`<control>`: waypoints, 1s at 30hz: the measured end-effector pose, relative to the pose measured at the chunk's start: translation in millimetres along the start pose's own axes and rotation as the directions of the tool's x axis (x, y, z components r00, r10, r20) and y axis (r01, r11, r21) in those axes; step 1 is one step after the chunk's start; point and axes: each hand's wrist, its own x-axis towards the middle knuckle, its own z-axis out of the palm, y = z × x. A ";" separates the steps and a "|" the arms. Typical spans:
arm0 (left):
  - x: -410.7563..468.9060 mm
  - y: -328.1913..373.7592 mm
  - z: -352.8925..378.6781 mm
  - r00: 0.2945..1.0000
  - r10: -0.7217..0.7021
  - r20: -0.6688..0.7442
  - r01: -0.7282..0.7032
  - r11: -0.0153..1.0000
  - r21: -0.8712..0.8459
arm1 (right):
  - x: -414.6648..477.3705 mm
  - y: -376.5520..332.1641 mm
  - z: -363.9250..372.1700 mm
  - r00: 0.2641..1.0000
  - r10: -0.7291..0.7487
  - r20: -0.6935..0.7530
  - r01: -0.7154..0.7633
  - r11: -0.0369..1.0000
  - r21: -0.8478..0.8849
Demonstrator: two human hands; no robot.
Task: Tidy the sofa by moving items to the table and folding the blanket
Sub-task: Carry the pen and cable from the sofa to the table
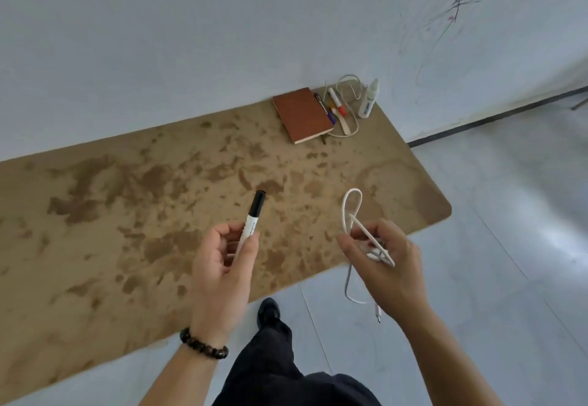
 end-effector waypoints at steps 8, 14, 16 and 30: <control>194.0 56.5 89.3 0.989 0.093 0.116 -0.099 0.994 0.051 | 178.9 -26.0 -4.1 0.988 -0.020 -0.151 0.022 1.000 0.009; 303.8 25.0 176.9 0.998 -0.050 0.027 0.046 0.991 0.126 | 326.4 26.0 32.8 0.993 0.119 0.012 -0.119 0.992 -0.042; 335.7 12.6 199.8 0.995 -0.095 -0.025 0.098 0.981 0.169 | 378.1 43.1 52.6 0.990 0.122 0.068 -0.110 0.981 -0.158; 479.2 -91.9 306.8 0.977 -0.209 -0.041 0.187 0.749 0.636 | 457.1 164.1 122.5 0.955 0.088 0.284 0.045 0.902 -0.429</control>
